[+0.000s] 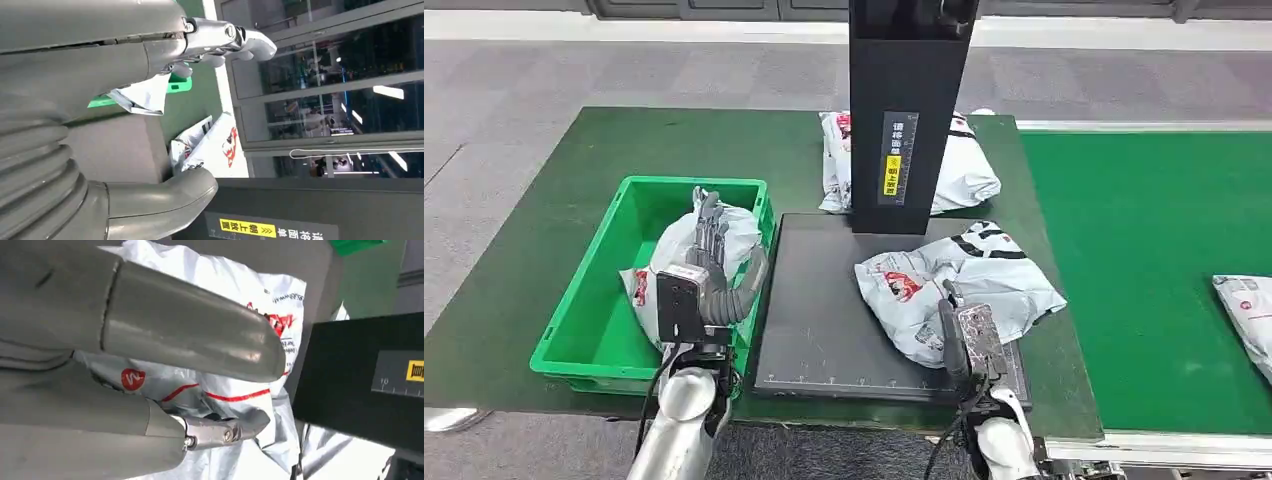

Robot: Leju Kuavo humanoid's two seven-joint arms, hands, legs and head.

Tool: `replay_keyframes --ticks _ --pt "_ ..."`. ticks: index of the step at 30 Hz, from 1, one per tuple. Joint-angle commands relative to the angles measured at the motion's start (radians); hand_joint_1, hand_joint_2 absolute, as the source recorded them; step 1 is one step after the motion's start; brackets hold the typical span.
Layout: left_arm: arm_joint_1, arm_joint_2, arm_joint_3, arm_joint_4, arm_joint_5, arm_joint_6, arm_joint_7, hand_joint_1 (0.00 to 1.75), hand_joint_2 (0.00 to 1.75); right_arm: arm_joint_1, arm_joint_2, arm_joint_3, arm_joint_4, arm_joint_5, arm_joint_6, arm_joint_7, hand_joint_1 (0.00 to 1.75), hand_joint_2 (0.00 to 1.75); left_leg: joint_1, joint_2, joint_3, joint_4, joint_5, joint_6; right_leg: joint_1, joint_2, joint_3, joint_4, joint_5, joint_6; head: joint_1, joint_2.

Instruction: Moved the parcel from conveyor to table for the left to box.

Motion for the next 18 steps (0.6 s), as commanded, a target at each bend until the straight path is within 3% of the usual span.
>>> replay_keyframes --ticks 1,18 --pt "-0.004 0.034 -0.005 0.01 0.0 0.0 0.005 0.0 1.75 -0.049 -0.007 0.043 0.114 -0.006 -0.002 0.01 0.0 0.0 0.0 0.003 0.004 -0.002 0.0 0.001 0.001 0.002 0.003 -0.003 0.001 0.0 0.0 0.0" --pt "-0.004 0.034 -0.005 0.01 0.0 0.0 0.005 0.0 1.75 -0.049 -0.007 0.043 0.114 -0.006 -0.002 0.01 0.0 0.0 0.0 0.003 0.004 -0.003 0.0 0.001 0.001 0.001 0.003 -0.003 0.001 0.0 0.0 0.0"
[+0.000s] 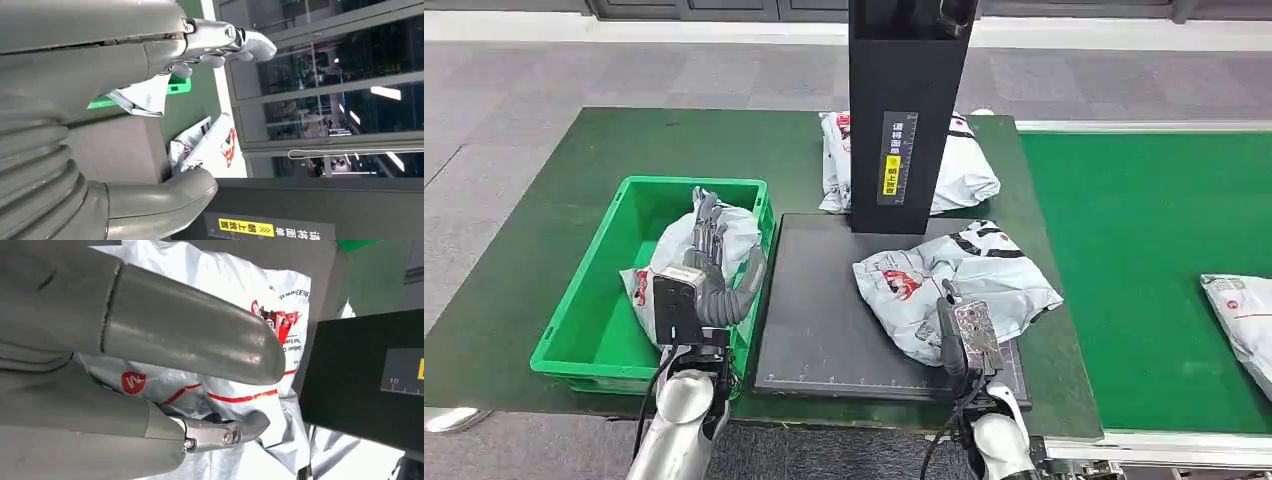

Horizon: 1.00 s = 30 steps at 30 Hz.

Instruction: Moved the parcel from conveyor to table for the left to box.

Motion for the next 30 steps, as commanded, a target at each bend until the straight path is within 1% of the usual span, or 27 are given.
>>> replay_keyframes --ticks 1,4,8,9,12,14,22,25,27,28,30 --pt "-0.013 0.032 -0.005 0.024 0.0 0.0 0.005 0.0 1.75 -0.035 -0.01 0.039 0.084 -0.004 -0.002 0.006 0.0 0.0 0.001 0.003 0.005 -0.004 0.0 0.0 0.001 0.002 0.004 -0.004 0.001 -0.001 0.0 0.0" --pt "-0.013 0.032 -0.005 0.024 0.0 0.0 0.005 0.0 1.75 -0.035 -0.01 0.039 0.084 -0.004 -0.002 0.006 0.0 0.0 0.0 0.002 0.003 -0.002 0.0 0.0 0.001 0.001 0.002 -0.002 0.001 0.0 0.0 0.0" --pt "-0.013 0.032 -0.005 0.024 0.0 0.0 0.005 0.0 1.75 -0.035 -0.01 0.039 0.084 -0.004 -0.002 0.006 0.0 0.0 0.001 0.003 0.005 -0.004 0.001 0.0 0.001 0.002 0.005 -0.005 0.002 -0.001 0.0 0.0" --pt "-0.013 0.032 -0.005 0.024 0.0 0.0 0.005 0.0 1.75 -0.035 -0.01 0.039 0.084 -0.004 -0.002 0.006 0.0 0.0 0.0 0.002 0.002 -0.001 0.0 0.0 0.0 0.001 0.002 -0.002 0.001 0.0 0.0 0.0" --pt "-0.013 0.032 -0.005 0.024 0.0 0.0 0.005 0.0 1.75 -0.035 -0.01 0.039 0.084 -0.004 -0.002 0.006 0.0 0.0 0.0 0.002 0.002 -0.001 0.0 0.0 0.001 0.001 0.002 -0.002 0.001 0.0 0.0 0.0" --pt "-0.013 0.032 -0.005 0.024 0.0 0.0 0.005 0.0 1.75 -0.035 -0.01 0.039 0.084 -0.004 -0.002 0.006 0.0 0.0 0.001 0.003 0.004 -0.003 0.0 0.0 0.001 0.002 0.004 -0.004 0.001 -0.001 0.0 0.0" --pt "-0.013 0.032 -0.005 0.024 0.0 0.0 0.005 0.0 1.75 -0.035 -0.01 0.039 0.084 -0.004 -0.002 0.006 0.0 0.0 0.001 0.002 0.004 -0.003 0.0 0.0 0.001 0.001 0.004 -0.004 0.001 -0.001 0.0 0.0" --pt "-0.013 0.032 -0.005 0.024 0.0 0.0 0.005 0.0 1.75 -0.035 -0.01 0.039 0.084 -0.004 -0.002 0.006 0.0 0.0 0.001 0.002 0.002 -0.001 0.0 0.0 0.001 0.001 0.002 -0.002 0.001 0.0 0.0 0.0" --pt "-0.013 0.032 -0.005 0.024 0.0 0.0 0.005 0.0 1.75 -0.035 -0.01 0.039 0.084 -0.004 -0.002 0.006 0.0 0.0 0.001 0.003 0.004 -0.004 0.001 0.0 0.001 0.001 0.004 -0.005 0.002 -0.001 0.0 0.0" --pt "-0.013 0.032 -0.005 0.024 0.0 0.0 0.005 0.0 1.75 -0.035 -0.01 0.039 0.084 -0.004 -0.002 0.006 0.0 0.0 0.0 0.002 0.002 -0.001 0.0 0.0 0.001 0.001 0.002 -0.001 0.001 0.0 0.0 0.0" --pt "-0.013 0.032 -0.005 0.024 0.0 0.0 0.005 0.0 1.75 -0.035 -0.01 0.039 0.084 -0.004 -0.002 0.006 0.0 0.0 0.0 0.002 0.003 -0.003 0.0 0.0 0.0 0.001 0.003 -0.003 0.001 -0.001 0.0 0.0"
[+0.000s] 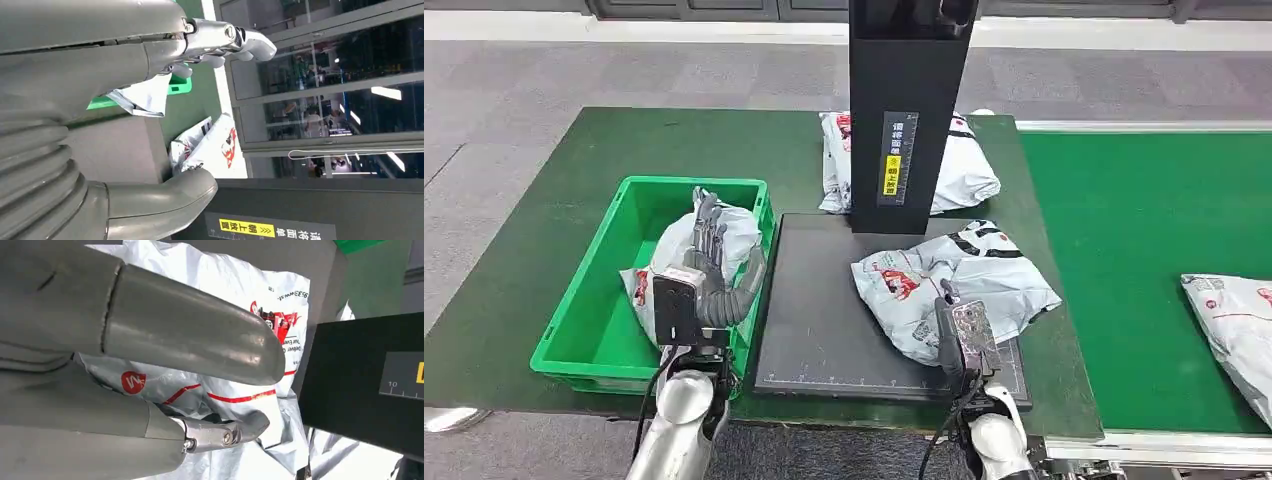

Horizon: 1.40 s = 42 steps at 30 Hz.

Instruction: Moved the parcel from conveyor to table for the left to box.

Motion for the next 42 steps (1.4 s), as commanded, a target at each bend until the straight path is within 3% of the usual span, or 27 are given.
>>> replay_keyframes --ticks 1,42 --pt "-0.015 0.031 -0.005 0.024 0.0 0.0 0.005 0.0 1.75 -0.035 -0.011 0.027 0.084 -0.003 -0.002 0.005 0.0 0.0 0.001 0.003 0.004 -0.003 0.001 0.0 0.001 0.002 0.004 -0.004 0.002 -0.001 0.0 0.0" --pt "-0.015 0.031 -0.005 0.024 0.0 0.0 0.005 0.0 1.75 -0.035 -0.011 0.027 0.084 -0.003 -0.002 0.005 0.0 0.0 0.0 0.002 0.004 -0.003 0.0 0.0 0.001 0.001 0.003 -0.003 0.001 -0.001 0.0 0.0"
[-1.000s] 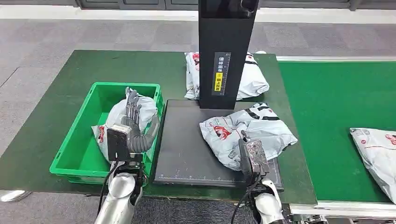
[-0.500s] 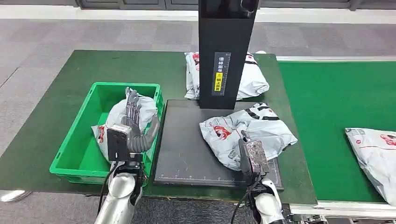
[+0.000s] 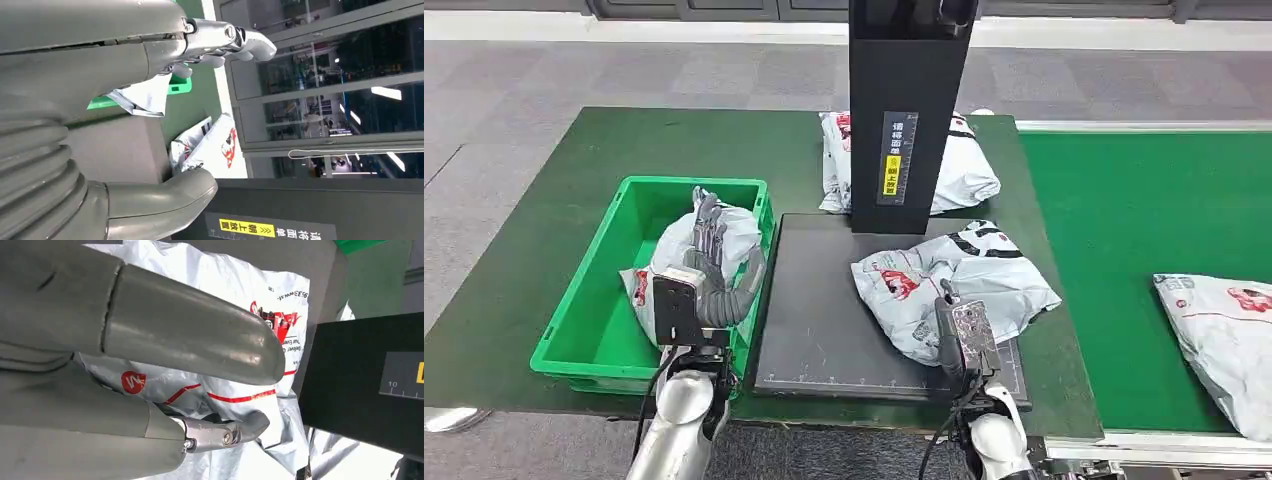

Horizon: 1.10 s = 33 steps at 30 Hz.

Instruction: Moved the parcel from conveyor to table for the left to box.

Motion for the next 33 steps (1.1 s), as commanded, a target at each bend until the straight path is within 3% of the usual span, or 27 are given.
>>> replay_keyframes --ticks 1,33 --pt "-0.015 0.031 -0.005 0.025 0.0 0.0 0.005 0.0 1.75 -0.035 -0.011 0.027 0.084 -0.003 -0.002 0.005 0.0 0.0 0.0 0.002 0.003 -0.002 0.0 0.0 0.0 0.001 0.002 -0.002 0.001 0.0 0.0 0.0" --pt "-0.015 0.031 -0.005 0.025 0.0 0.0 0.005 0.0 1.75 -0.035 -0.011 0.027 0.084 -0.003 -0.002 0.005 0.0 0.0 0.0 0.002 0.004 -0.003 0.001 0.0 0.001 0.001 0.003 -0.003 0.001 -0.001 0.0 0.0"
